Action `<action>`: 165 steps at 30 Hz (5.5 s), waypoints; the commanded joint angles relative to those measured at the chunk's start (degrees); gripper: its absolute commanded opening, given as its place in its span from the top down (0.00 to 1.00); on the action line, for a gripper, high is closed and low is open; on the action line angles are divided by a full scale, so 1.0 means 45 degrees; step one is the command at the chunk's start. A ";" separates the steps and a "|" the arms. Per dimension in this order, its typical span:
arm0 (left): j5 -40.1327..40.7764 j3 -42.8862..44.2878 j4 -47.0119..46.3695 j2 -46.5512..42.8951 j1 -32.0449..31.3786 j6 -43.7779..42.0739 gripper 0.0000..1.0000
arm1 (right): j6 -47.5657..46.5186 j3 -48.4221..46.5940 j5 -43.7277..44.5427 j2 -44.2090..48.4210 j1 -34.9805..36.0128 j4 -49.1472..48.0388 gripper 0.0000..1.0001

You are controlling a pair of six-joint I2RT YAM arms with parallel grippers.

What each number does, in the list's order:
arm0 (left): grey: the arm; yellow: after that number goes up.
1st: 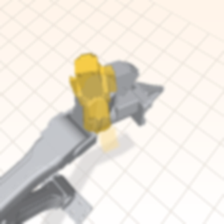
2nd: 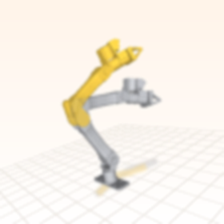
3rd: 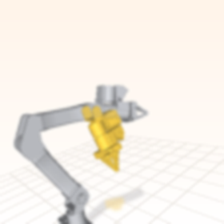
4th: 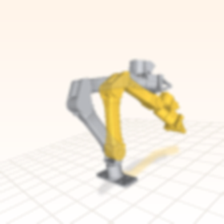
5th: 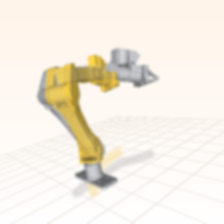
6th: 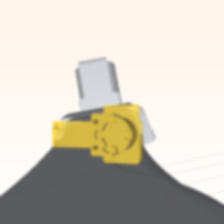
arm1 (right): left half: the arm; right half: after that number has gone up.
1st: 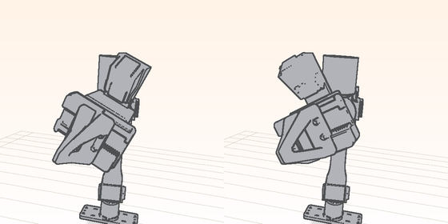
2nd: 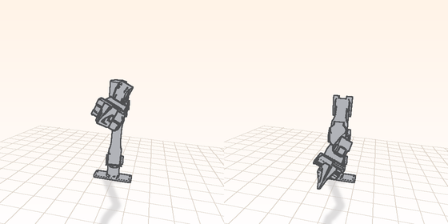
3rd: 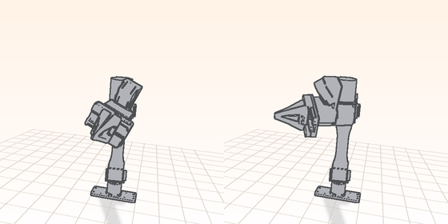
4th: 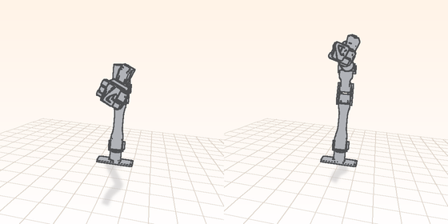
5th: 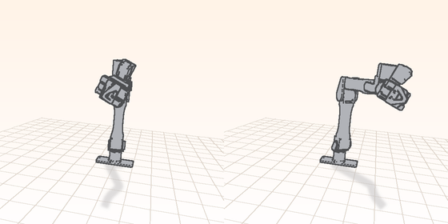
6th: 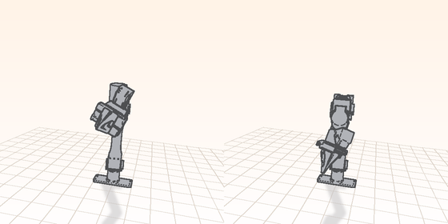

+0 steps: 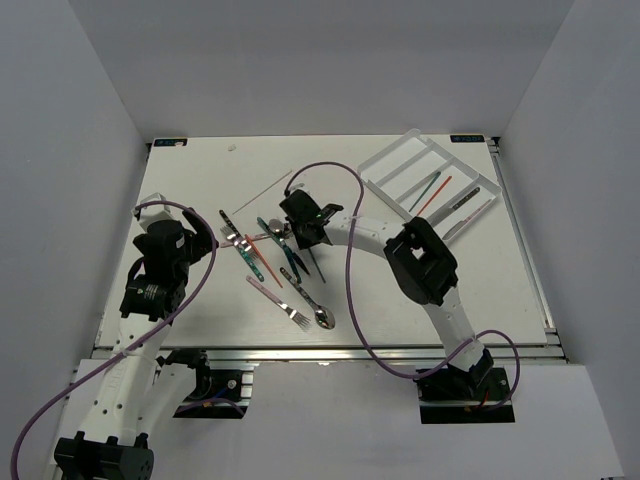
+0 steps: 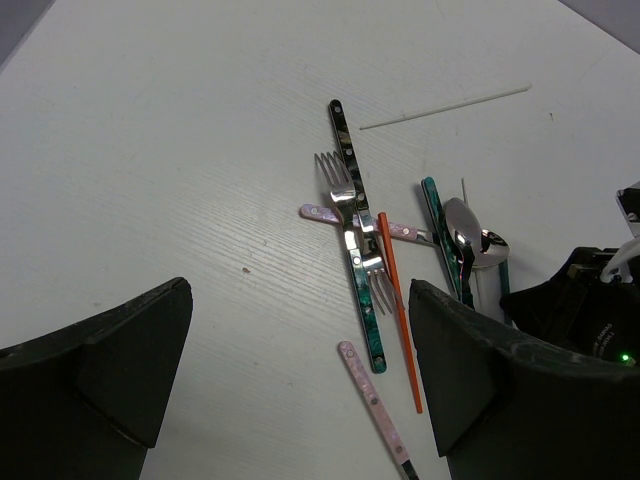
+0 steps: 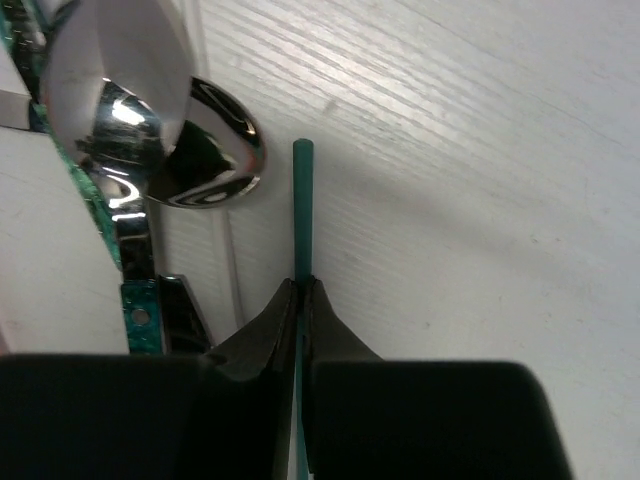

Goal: Sort the eating utensils into containers

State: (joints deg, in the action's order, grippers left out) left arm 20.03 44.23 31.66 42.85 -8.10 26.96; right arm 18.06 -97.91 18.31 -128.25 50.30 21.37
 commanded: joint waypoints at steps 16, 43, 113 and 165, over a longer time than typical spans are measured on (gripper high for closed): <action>-0.0213 -0.0082 -0.0102 -0.0225 -0.0076 -0.0093 0.02 | 0.3211 0.5178 -0.5005 0.6371 -0.7249 -0.3987 1.00; -0.0272 -0.0063 -0.0161 0.0243 -0.0115 -0.0132 0.02 | 0.4738 0.1171 -0.3679 0.3201 -1.1747 -0.2678 0.43; -0.0272 -0.0082 -0.0121 -0.0050 -0.0173 -0.0112 0.02 | 0.0088 0.3416 -0.2132 0.3632 -0.2837 -0.0916 1.00; -0.0037 -0.0063 -0.0044 0.0165 -0.0173 -0.0054 0.02 | -0.0107 0.2482 -0.2586 0.4594 -0.2336 -0.2386 0.44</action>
State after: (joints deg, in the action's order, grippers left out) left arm 19.09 44.23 31.68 44.14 -8.75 26.96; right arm 24.75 -84.03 4.38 -107.33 34.50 7.60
